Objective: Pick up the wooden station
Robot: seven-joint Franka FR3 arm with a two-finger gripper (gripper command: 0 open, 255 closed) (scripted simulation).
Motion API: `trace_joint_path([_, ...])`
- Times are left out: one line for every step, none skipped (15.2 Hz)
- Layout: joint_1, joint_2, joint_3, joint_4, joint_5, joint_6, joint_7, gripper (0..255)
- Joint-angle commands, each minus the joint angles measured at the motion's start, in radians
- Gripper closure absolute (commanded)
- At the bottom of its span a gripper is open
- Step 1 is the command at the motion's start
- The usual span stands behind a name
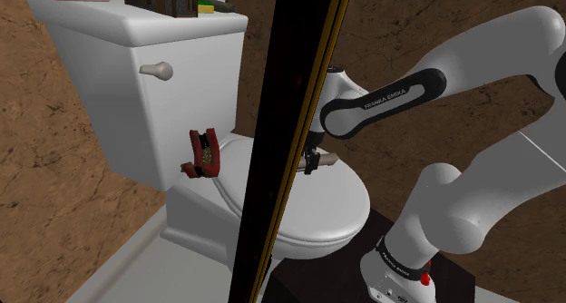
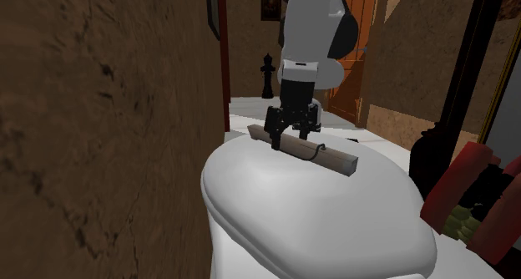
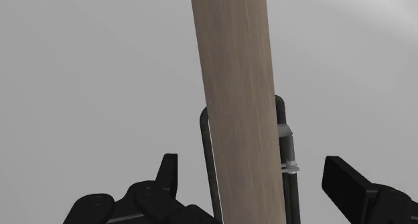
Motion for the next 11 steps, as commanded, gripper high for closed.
trace_joint_path([0.0,0.01,-0.001,-0.003,-0.001,0.014,0.0,0])
trace_joint_path([0.0,0.009,-0.001,-0.005,-0.001,0.015,0.001,255])
trace_joint_path([0.0,0.008,-0.001,-0.006,-0.001,0.014,0.001,255])
trace_joint_path([0.0,0.008,-0.001,-0.005,-0.001,0.014,0.0,255])
trace_joint_path([0.0,0.008,-0.001,-0.005,-0.001,0.014,0.001,255])
trace_joint_path([0.0,0.008,-0.001,-0.005,-0.001,0.014,0.0,255])
trace_joint_path([0.0,0.009,-0.002,-0.004,-0.001,0.015,0.0,255])
trace_joint_path([0.0,0.01,-0.002,-0.004,-0.001,0.015,0.0,255])
trace_joint_path([0.0,0.01,-0.002,-0.004,-0.001,0.015,0.0,255])
trace_joint_path([0.0,0.009,-0.002,-0.004,-0.001,0.014,0.0,255])
trace_joint_path([0.0,0.01,-0.001,-0.003,-0.001,0.014,0.0,255])
